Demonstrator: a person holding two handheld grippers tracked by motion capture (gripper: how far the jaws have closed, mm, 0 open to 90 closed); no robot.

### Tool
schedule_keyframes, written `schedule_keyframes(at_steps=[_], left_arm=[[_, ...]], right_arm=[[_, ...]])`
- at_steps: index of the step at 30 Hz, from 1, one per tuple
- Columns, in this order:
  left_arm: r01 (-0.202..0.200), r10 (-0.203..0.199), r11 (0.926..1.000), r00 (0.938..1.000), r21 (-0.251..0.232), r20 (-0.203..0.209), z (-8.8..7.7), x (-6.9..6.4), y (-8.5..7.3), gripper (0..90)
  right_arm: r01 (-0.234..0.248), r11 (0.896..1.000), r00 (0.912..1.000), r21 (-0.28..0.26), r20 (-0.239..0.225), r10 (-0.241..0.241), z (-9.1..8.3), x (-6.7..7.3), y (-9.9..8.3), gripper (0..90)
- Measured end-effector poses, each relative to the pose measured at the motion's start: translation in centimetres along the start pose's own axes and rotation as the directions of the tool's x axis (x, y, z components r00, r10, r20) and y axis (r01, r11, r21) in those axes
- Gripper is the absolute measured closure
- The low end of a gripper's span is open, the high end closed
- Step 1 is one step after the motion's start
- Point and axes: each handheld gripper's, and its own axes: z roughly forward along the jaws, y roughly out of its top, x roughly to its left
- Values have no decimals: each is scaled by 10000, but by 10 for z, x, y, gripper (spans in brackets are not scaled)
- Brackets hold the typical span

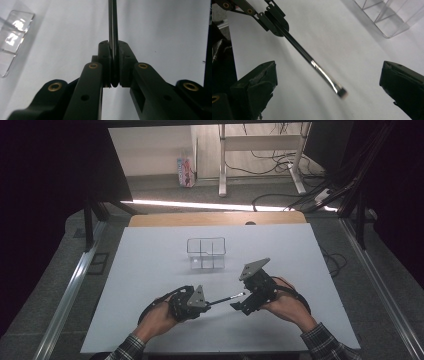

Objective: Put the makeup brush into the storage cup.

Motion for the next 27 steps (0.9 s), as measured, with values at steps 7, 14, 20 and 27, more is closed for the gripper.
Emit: schedule_keyframes(at_steps=[7,14,20,27], left_arm=[[950,-932,9936,9951,-610,321,-8,9,-9,830],[1754,-1691,9764,9838,-1257,595,-14,16,-19,830],[2272,-2133,9569,9726,-1809,928,-17,19,-24,829],[2624,-2350,9356,9622,-2362,1379,-18,21,-27,830]], right_arm=[[-161,9966,9987,-812,475,200,-8,-6,-7,12],[-570,9881,9971,-1427,422,636,-11,-11,-17,0],[-1255,9711,9919,-2030,-67,1267,-12,-14,-24,0],[-2203,9402,9752,-2597,-807,2062,-16,-17,-27,32]])
